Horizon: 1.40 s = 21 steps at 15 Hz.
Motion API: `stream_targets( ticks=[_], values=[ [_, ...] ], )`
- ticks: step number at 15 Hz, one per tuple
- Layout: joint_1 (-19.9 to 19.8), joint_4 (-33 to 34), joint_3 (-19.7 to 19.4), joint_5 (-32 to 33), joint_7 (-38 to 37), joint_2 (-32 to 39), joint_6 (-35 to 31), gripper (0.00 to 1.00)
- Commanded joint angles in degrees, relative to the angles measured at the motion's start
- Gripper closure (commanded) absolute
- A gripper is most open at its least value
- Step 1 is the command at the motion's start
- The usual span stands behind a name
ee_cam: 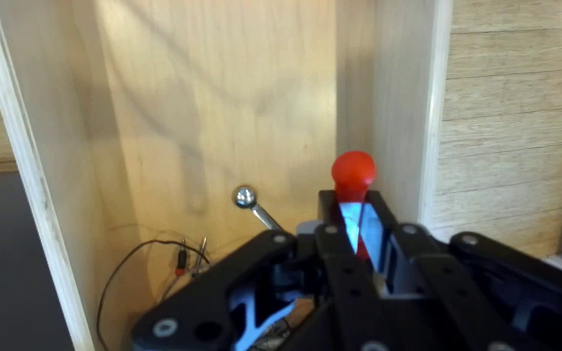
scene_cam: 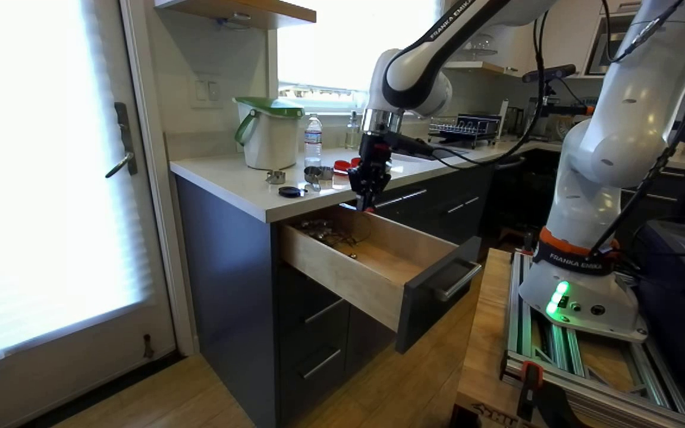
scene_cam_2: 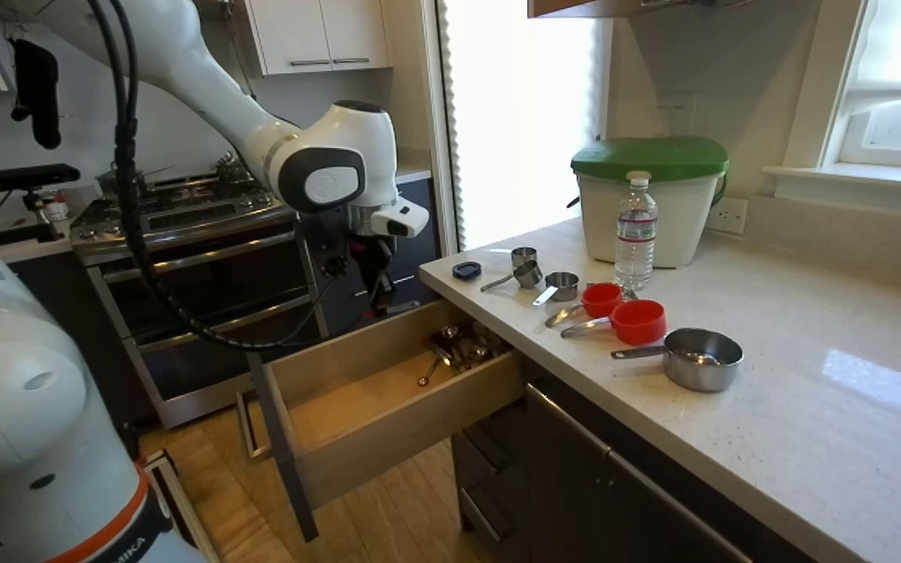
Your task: Remove the spoon from the open drawer and put it on the cupboard
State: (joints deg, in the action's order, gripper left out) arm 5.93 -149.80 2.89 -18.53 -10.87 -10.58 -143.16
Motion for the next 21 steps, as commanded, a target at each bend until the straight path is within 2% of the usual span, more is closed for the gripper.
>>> stream_targets(
  ticks=[1,9,15,21],
  values=[
    [-0.9,2.2,-0.4,1.0,1.9,-3.1,1.8,0.96],
    [-2.7,14.4,0.0,5.1,-0.4,2.2,3.5,0.96],
    [-3.1,23.0,1.1,14.3,-8.2,9.8,4.0,0.96],
    [-2.3,28.5,-0.2,22.3,-15.5,16.1,6.2,0.96]
  ],
)
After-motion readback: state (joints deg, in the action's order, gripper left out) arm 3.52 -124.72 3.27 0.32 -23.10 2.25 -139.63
